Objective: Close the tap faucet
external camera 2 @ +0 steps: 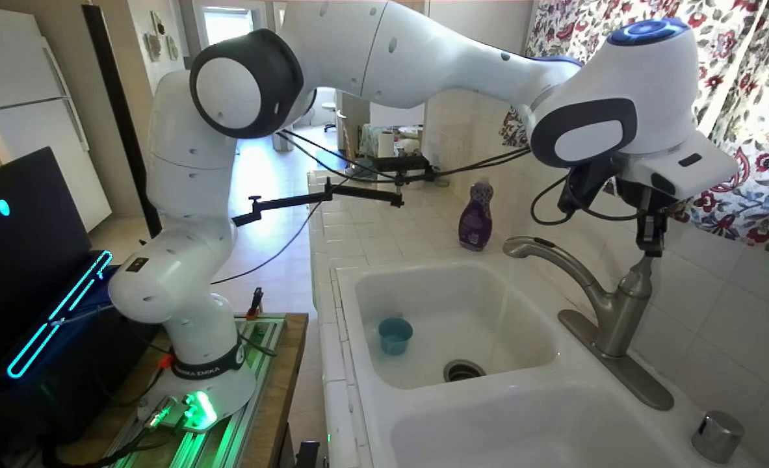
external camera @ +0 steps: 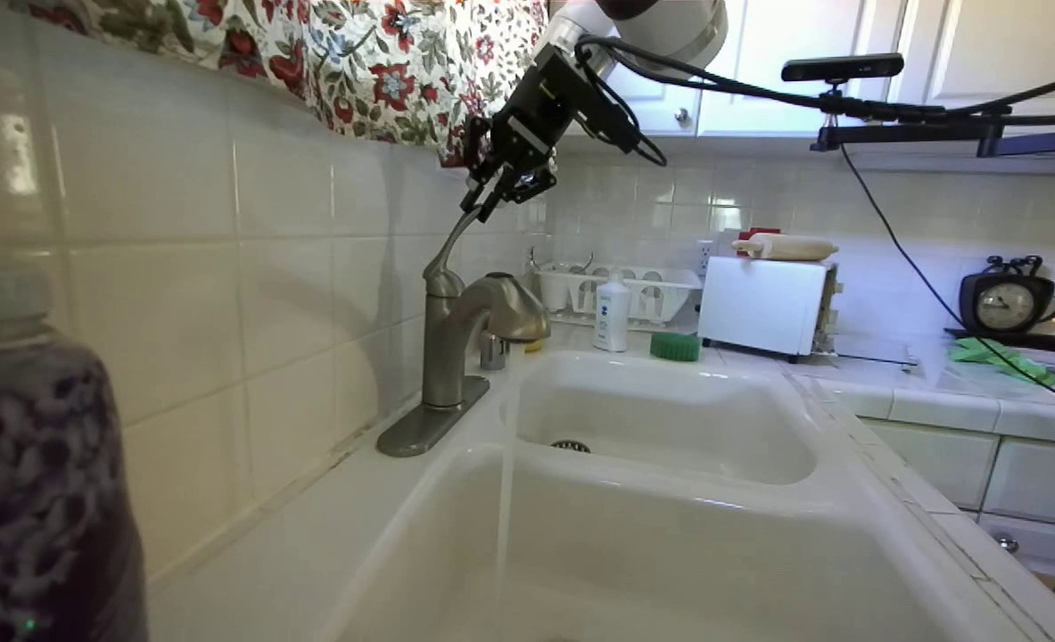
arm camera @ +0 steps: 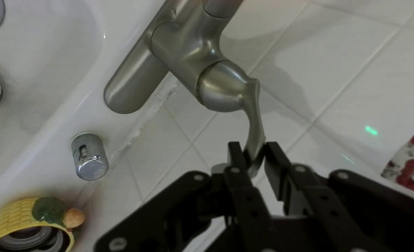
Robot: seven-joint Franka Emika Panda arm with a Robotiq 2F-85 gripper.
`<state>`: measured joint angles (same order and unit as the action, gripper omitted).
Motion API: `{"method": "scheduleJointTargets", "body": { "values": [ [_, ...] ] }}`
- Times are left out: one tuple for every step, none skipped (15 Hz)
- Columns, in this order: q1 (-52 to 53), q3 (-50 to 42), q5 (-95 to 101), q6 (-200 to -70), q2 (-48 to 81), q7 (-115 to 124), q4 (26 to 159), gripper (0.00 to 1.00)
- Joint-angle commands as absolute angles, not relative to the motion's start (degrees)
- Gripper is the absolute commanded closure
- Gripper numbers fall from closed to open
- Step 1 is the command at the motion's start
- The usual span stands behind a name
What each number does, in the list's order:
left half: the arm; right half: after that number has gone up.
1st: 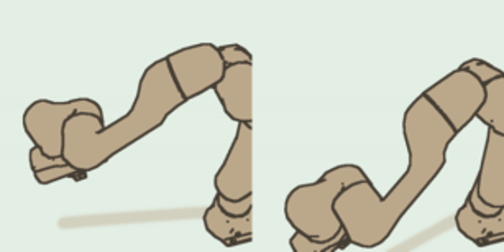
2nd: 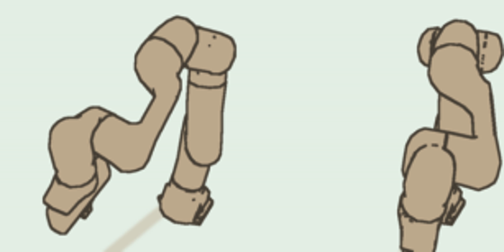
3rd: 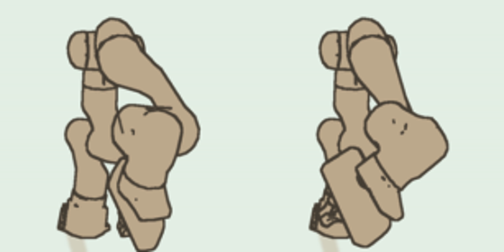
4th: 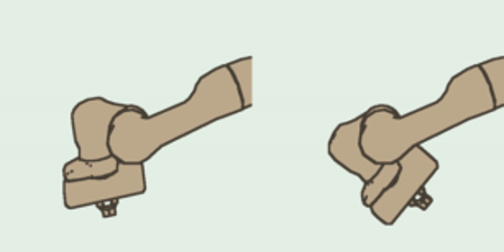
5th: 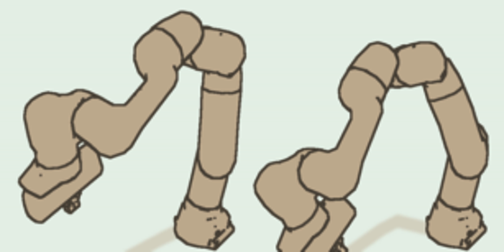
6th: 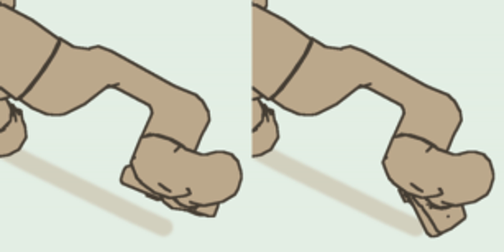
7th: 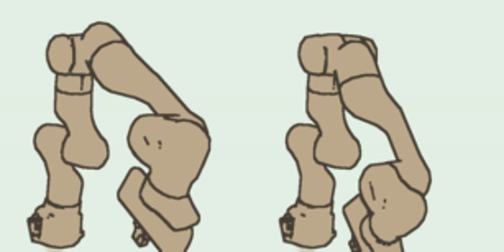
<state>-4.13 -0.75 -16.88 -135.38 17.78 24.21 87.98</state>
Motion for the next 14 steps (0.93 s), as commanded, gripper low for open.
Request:
{"method": "scheduleJointTargets", "body": {
  "values": [
    [-3.7, -0.8, -19.1, -136.3, 19.0, 23.3, 86.2, 0.97],
    [-3.5, -1.0, -18.6, -136.0, 18.8, 24.0, 86.3, 0.95],
    [-3.4, -1.0, -18.4, -135.8, 18.7, 24.5, 86.4, 0.95],
    [-3.1, -1.2, -18.0, -135.6, 18.5, 25.6, 86.5, 0.95],
    [-2.7, -1.6, -17.3, -135.4, 18.3, 27.1, 86.6, 0.95],
    [-2.2, -2.1, -16.2, -135.0, 18.0, 29.3, 86.8, 0.95],
    [-1.9, -2.5, -15.9, -134.6, 17.8, 31.1, 86.9, 0.95],
    [-1.4, -3.0, -15.2, -134.5, 17.7, 33.2, 87.0, 0.95],
    [-1.0, -3.3, -14.9, -134.1, 17.6, 35.0, 87.0, 0.95],
    [-0.5, -3.9, -14.3, -134.1, 17.6, 37.2, 87.0, 0.95],
    [-0.2, -4.2, -14.0, -133.6, 17.5, 39.2, 87.0, 0.95],
    [0.0, -4.3, -13.8, -133.5, 17.4, 40.8, 87.0, 0.95],
    [0.3, -4.4, -13.7, -133.0, 17.3, 42.8, 86.9, 0.95],
    [0.4, -4.4, -13.8, -132.4, 17.1, 44.5, 86.8, 0.95]
  ]
}}
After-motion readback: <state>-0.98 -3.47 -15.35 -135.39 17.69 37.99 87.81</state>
